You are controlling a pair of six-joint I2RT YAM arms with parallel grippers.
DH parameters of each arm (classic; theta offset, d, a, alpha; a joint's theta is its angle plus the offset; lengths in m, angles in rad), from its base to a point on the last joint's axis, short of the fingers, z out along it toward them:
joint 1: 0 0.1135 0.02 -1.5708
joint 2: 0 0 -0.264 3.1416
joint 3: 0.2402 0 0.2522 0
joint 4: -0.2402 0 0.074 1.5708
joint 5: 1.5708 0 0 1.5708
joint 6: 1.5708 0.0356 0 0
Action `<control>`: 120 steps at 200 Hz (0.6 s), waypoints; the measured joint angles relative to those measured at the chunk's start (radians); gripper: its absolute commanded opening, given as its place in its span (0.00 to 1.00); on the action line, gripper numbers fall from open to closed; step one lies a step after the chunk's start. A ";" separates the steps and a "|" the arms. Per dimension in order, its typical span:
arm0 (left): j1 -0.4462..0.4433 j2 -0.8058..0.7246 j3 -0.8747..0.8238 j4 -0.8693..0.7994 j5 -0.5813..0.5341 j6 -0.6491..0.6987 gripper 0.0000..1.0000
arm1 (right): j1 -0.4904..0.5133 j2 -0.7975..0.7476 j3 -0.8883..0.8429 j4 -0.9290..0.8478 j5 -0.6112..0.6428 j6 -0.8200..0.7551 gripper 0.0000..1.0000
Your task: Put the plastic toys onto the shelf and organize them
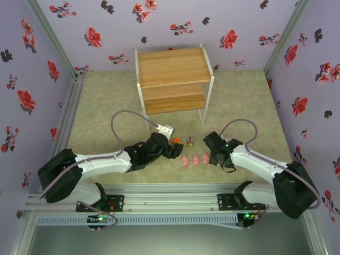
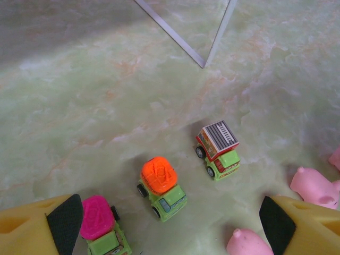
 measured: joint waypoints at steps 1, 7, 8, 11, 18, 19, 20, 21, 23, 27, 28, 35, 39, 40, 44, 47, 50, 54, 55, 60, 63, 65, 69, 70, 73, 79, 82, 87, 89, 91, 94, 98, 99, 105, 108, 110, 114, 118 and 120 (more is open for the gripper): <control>0.000 0.000 0.000 0.000 0.000 0.000 0.90 | 0.000 0.000 0.000 0.000 0.000 0.000 0.50; 0.000 0.000 0.000 0.000 0.000 0.000 0.90 | -0.003 0.004 0.000 0.004 -0.002 -0.004 0.50; 0.000 0.000 0.000 0.000 0.000 0.000 0.90 | -0.003 0.005 0.000 0.005 -0.003 -0.005 0.50; 0.000 0.000 0.000 0.000 0.000 0.000 0.90 | -0.003 0.006 0.000 0.006 -0.005 -0.007 0.49; 0.000 0.000 0.000 0.000 0.000 0.000 0.90 | -0.005 0.010 0.000 0.009 -0.005 -0.008 0.49; 0.000 0.000 0.000 0.000 0.000 0.000 0.90 | -0.006 0.011 0.000 0.010 -0.006 -0.009 0.49; 0.000 0.000 0.000 0.000 0.000 0.000 0.90 | -0.006 0.011 0.000 0.010 -0.006 -0.010 0.49; 0.000 0.000 0.000 0.000 0.000 0.000 0.90 | -0.006 0.011 0.000 0.010 -0.007 -0.010 0.49; 0.000 0.000 0.000 0.000 0.000 0.000 0.90 | -0.007 0.013 0.000 0.010 -0.008 -0.011 0.48; 0.000 0.000 0.000 0.000 0.000 0.000 0.90 | -0.008 0.014 0.000 0.011 -0.009 -0.013 0.47; 0.000 0.000 0.000 0.000 0.000 0.000 0.90 | -0.009 0.015 0.000 0.011 -0.010 -0.015 0.47; 0.000 0.000 0.000 0.000 0.000 0.000 0.90 | -0.012 0.018 0.000 0.013 -0.012 -0.018 0.46; 0.000 0.000 0.000 -0.001 0.000 0.000 0.90 | -0.014 0.019 0.000 0.013 -0.014 -0.018 0.45; 0.000 0.000 0.000 0.000 0.000 0.000 0.90 | -0.014 0.020 0.000 0.013 -0.015 -0.018 0.45; 0.000 0.000 0.000 -0.001 0.000 0.000 0.90 | -0.016 0.020 0.000 0.015 -0.018 -0.019 0.45; 0.000 0.000 0.000 -0.001 0.000 0.000 0.90 | -0.016 0.020 0.000 0.015 -0.019 -0.021 0.44; 0.000 0.000 0.000 -0.001 0.000 0.000 0.90 | -0.016 0.020 0.000 0.016 -0.021 -0.022 0.44; 0.000 0.000 0.000 -0.001 0.000 0.000 0.90 | -0.016 0.020 0.000 0.016 -0.024 -0.023 0.44; 0.000 0.000 0.000 -0.001 0.000 0.000 0.90 | -0.016 0.020 0.000 0.016 -0.024 -0.024 0.44; 0.000 0.000 0.000 -0.001 0.000 0.000 0.90 | -0.016 0.019 0.000 0.016 -0.027 -0.026 0.43; 0.000 0.000 0.000 -0.001 0.000 0.000 0.90 | -0.016 0.019 0.000 0.017 -0.030 -0.026 0.43; 0.000 0.000 0.000 -0.001 0.000 0.000 0.90 | -0.016 0.019 0.000 0.018 -0.031 -0.026 0.43; 0.000 0.000 0.000 -0.002 0.000 0.000 0.90 | -0.016 0.018 -0.001 0.019 -0.034 -0.026 0.43; 0.000 0.000 0.000 -0.002 0.000 0.000 0.90 | -0.016 0.018 -0.002 0.020 -0.034 -0.026 0.43; 0.000 0.000 0.000 -0.002 0.000 0.000 0.90 | -0.016 0.015 -0.003 0.021 -0.035 -0.026 0.43; 0.000 0.000 0.000 -0.002 0.000 0.000 0.90 | -0.016 0.007 -0.006 0.026 -0.039 -0.026 0.43; 0.000 0.000 0.000 -0.003 0.000 0.000 0.90 | -0.016 0.003 -0.008 0.026 -0.039 -0.026 0.42; 0.000 0.000 0.000 -0.003 0.000 0.000 0.90 | -0.016 -0.005 -0.012 0.027 -0.042 -0.026 0.42; 0.000 0.000 0.000 -0.003 0.000 0.000 0.90 | -0.016 -0.009 -0.014 0.027 -0.042 -0.026 0.42; 0.000 0.000 0.000 -0.003 0.000 0.000 0.90 | -0.016 -0.012 -0.015 0.028 -0.042 -0.026 0.42; 0.000 0.000 0.001 -0.003 0.000 0.000 0.90 | -0.016 -0.018 -0.018 0.028 -0.044 -0.026 0.42; 0.000 0.000 0.001 -0.003 0.000 0.000 0.90 | -0.016 -0.024 -0.020 0.029 -0.048 -0.026 0.42; 0.000 0.000 0.001 -0.003 0.000 0.000 0.90 | -0.016 -0.025 -0.020 0.028 -0.048 -0.026 0.42; 0.000 0.000 0.002 -0.003 0.000 0.000 0.90 | -0.016 -0.033 -0.022 0.029 -0.053 -0.026 0.42; 0.000 0.000 0.002 -0.003 0.000 0.000 0.90 | -0.016 -0.038 -0.023 0.029 -0.056 -0.026 0.43; 0.000 0.000 0.002 -0.003 0.000 0.000 0.90 | -0.016 -0.040 -0.024 0.029 -0.058 -0.026 0.43; 0.000 0.000 0.002 -0.004 0.000 0.000 0.90 | -0.016 -0.043 -0.024 0.030 -0.060 -0.027 0.43; 0.000 0.000 0.003 -0.004 0.000 0.000 0.90 | -0.016 -0.047 -0.026 0.030 -0.063 -0.027 0.43; 0.000 0.000 0.003 -0.004 0.000 0.000 0.90 | -0.016 -0.048 -0.026 0.030 -0.064 -0.027 0.43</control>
